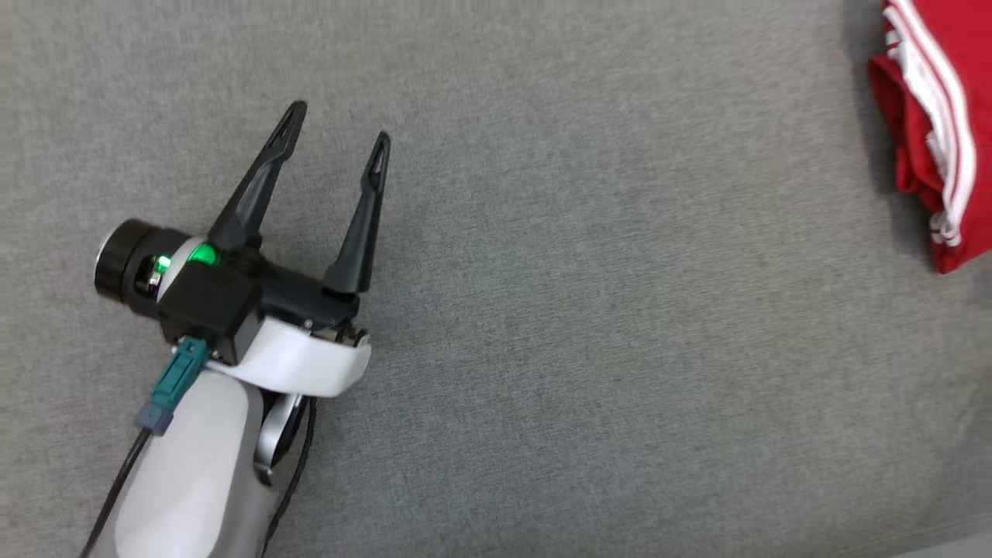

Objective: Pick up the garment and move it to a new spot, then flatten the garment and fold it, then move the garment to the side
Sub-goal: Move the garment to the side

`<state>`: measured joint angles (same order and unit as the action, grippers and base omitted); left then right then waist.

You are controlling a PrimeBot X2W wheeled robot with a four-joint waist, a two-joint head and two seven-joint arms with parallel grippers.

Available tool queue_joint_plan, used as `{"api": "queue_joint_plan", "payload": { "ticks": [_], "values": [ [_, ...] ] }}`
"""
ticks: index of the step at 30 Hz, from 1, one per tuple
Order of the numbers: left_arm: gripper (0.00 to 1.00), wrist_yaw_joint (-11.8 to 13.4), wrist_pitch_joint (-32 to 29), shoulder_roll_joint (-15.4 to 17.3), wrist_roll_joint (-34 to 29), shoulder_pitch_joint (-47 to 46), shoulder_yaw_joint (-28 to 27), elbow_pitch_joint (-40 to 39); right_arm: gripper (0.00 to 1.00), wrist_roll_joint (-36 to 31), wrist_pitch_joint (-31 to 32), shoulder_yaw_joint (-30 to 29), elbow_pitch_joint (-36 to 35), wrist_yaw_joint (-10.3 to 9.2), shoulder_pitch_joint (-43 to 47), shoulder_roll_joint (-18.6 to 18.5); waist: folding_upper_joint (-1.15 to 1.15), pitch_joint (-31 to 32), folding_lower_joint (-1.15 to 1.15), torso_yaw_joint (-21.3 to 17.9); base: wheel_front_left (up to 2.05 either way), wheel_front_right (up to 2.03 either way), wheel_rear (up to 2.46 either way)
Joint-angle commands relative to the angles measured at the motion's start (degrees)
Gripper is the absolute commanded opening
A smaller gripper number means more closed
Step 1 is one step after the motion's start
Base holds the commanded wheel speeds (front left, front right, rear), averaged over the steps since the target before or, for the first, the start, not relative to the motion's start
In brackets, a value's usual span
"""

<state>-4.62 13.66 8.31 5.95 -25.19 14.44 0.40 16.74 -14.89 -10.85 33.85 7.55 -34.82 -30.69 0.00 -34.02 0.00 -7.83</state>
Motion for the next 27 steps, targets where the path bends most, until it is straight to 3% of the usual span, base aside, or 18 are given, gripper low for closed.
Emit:
{"api": "queue_joint_plan", "payload": {
  "ticks": [1, 9, 15, 20, 27],
  "values": [
    [1.00, 0.53, 0.42, 0.34, 0.69, 1.42, -0.62, 0.47, 1.00, -1.09, -0.31, -0.50, -3.37, -0.13, 3.42, 2.31, 0.00, 3.43, 0.00, -1.11, 0.00, 0.00, 0.00],
    [1.00, 2.34, 1.12, -0.02, 3.22, 7.77, -2.76, 2.73, 1.00, -4.94, -0.30, 1.48, -23.67, -0.13, 17.60, 12.62, 0.00, 11.09, 0.00, -1.01, 0.00, 0.00, 0.00],
    [1.00, 3.70, 1.36, -0.91, 5.10, 11.55, -4.29, 3.27, 1.00, -6.21, -0.30, 4.18, -32.51, -0.13, 26.29, 18.70, 0.00, 14.97, 0.00, 1.23, 0.00, 0.00, 0.00],
    [1.00, 4.72, 1.51, -1.54, 6.27, 14.43, -5.77, 3.60, 1.00, -6.68, -0.31, 5.65, -36.09, -0.13, 31.03, 21.31, 0.00, 17.62, 0.00, 3.96, 0.00, 0.00, 0.00],
    [1.00, 5.26, 1.54, -2.19, 7.04, 19.54, -7.39, 4.81, 1.00, -6.90, 1.89, 7.67, -37.81, -0.13, 36.53, 21.62, 0.00, 23.98, 0.00, 9.12, 0.00, 0.00, 0.00]
  ]
}}
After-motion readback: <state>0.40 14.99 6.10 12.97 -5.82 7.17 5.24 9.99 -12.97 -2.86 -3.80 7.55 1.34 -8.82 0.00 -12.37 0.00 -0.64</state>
